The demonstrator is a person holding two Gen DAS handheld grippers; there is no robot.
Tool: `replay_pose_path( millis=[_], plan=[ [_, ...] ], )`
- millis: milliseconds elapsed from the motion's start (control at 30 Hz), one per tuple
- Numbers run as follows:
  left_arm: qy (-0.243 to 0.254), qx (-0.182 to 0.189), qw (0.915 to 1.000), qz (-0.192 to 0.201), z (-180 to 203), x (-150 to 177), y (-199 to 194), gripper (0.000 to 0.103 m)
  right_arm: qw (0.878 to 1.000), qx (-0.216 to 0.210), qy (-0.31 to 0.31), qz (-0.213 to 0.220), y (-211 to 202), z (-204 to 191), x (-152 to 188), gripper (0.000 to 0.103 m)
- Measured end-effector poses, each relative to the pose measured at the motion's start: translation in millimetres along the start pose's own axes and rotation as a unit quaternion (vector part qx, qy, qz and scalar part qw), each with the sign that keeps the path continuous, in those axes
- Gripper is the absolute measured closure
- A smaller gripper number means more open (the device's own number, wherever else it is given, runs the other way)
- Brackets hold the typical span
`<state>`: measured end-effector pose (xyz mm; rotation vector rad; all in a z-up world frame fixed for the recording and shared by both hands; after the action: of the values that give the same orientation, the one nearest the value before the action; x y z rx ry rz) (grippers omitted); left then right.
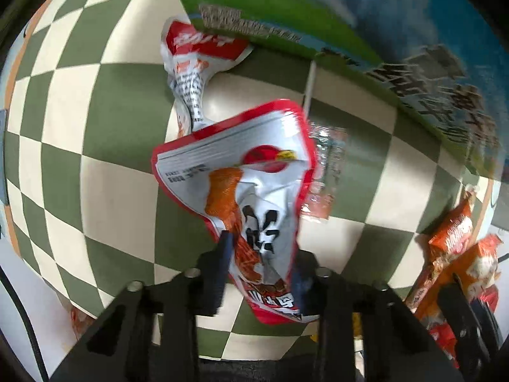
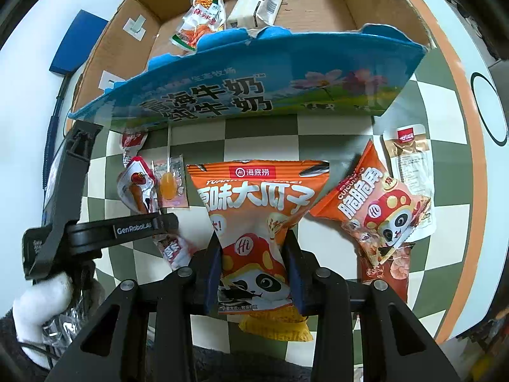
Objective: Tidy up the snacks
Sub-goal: 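Carry both bags into the cardboard box and open both tools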
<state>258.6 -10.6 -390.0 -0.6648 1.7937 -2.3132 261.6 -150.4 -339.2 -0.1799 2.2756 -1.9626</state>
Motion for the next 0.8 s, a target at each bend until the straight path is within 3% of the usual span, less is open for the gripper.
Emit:
replay_pose_path(
  millis=[200, 400, 567, 667, 800],
  plan=[
    [-0.003, 0.022, 0.9997, 0.005, -9.6, 8.5, -14.6, 0.082, 1.0, -0.004, 0.005, 0.005, -3.6, 4.6, 0.3, 0.064],
    [0.003, 0.069, 0.9974, 0.021, -5.4, 26.7, -48.1, 0.082, 1.0, -0.012, 0.002, 0.008, -12.6, 2.1, 1.3, 0.064],
    [0.041, 0.108, 0.9905, 0.075, 19.3, 34.1, -119.6, 0.082, 0.999, -0.041, -0.004, 0.022, -48.1, -0.8, -2.4, 0.064],
    [0.067, 0.127, 0.9836, 0.11, 36.6, 22.0, -163.5, 0.081, 0.997, -0.063, -0.005, 0.043, -80.1, -1.8, -15.8, 0.064],
    [0.107, 0.116, 0.9754, 0.154, 59.3, -7.1, -206.9, 0.081, 0.994, -0.078, -0.004, 0.075, -114.9, -0.9, -53.3, 0.065]
  ],
)
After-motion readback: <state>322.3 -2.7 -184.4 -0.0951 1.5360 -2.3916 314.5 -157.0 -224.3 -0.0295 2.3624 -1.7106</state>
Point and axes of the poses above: each gripper's, at about its wrist camera, not at the fingertips, and y roughly the way its jaws point, z to its right, x to its underside, the point moved 2 cm from there along y, roughly the way its jaws point, and after that the axes turned 7 degrees about x, right-handed, at the moved point
